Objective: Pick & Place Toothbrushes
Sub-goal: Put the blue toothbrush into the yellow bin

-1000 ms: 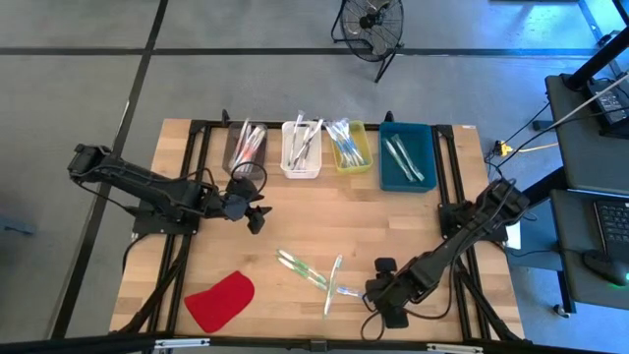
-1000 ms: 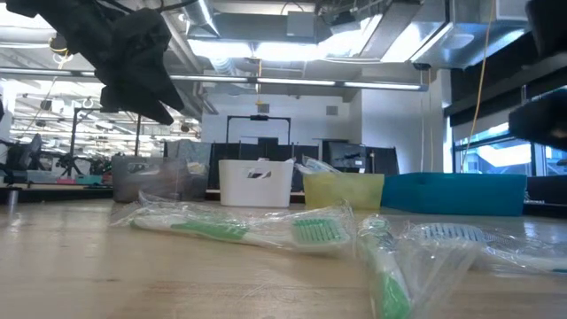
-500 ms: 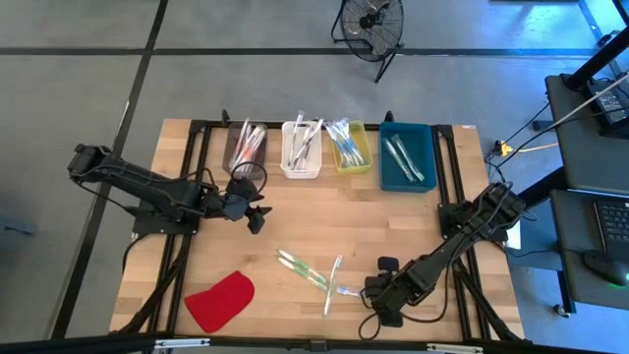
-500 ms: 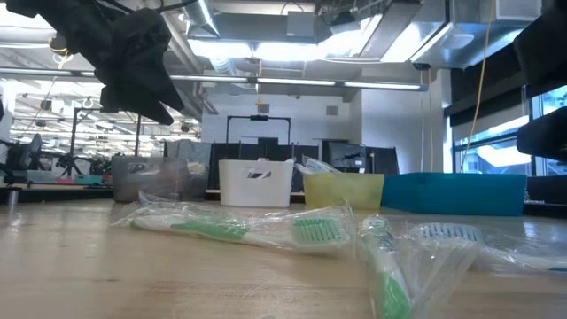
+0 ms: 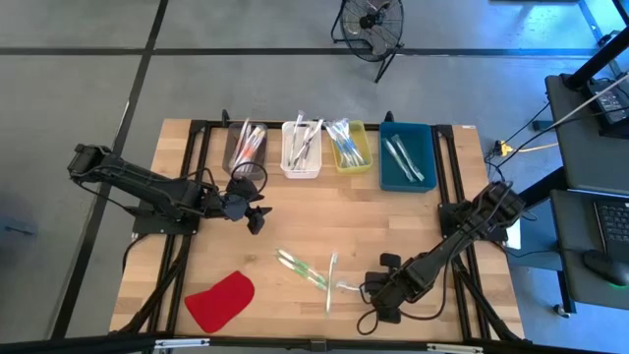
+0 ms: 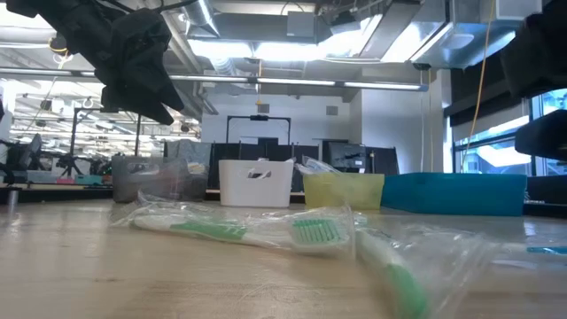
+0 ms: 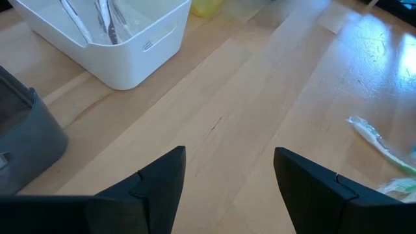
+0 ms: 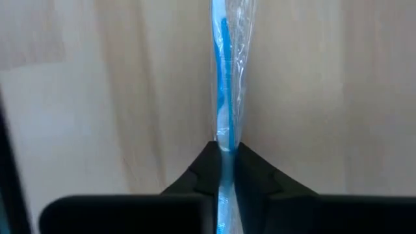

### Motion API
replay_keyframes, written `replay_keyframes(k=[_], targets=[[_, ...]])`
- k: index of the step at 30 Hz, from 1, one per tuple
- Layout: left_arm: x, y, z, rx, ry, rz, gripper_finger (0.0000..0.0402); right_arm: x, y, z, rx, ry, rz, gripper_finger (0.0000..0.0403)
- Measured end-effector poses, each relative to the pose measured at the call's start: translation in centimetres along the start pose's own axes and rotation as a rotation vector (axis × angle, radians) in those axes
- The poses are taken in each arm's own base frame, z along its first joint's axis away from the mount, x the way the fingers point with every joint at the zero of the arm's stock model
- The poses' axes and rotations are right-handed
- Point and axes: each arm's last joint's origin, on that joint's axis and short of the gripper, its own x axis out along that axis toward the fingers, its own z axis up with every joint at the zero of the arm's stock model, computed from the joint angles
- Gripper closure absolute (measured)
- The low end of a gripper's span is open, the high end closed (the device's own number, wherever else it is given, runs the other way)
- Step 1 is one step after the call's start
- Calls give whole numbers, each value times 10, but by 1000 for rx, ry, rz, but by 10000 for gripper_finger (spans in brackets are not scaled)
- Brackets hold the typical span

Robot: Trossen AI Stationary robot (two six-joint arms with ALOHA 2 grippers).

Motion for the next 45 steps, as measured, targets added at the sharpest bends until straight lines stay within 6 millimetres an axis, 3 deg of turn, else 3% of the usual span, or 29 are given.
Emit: replay_keyframes(k=[4,11,25,36,45], targets=[[0,0,0,0,0,0,172,-7,-8,0,7,9,-40,361],[0,0,0,23,1,0,172,-29,-21,-1,19,9,-100,386],[0,-2,-2,67,39,-44,172,-67,-60,18,63,-190,-306,380],[-9,-13,-13,133,58,-112,172,-65,-106,28,114,-259,-464,379],[-8,-24,-26,196,98,-137,172,-68,-150,35,217,-388,-449,379]])
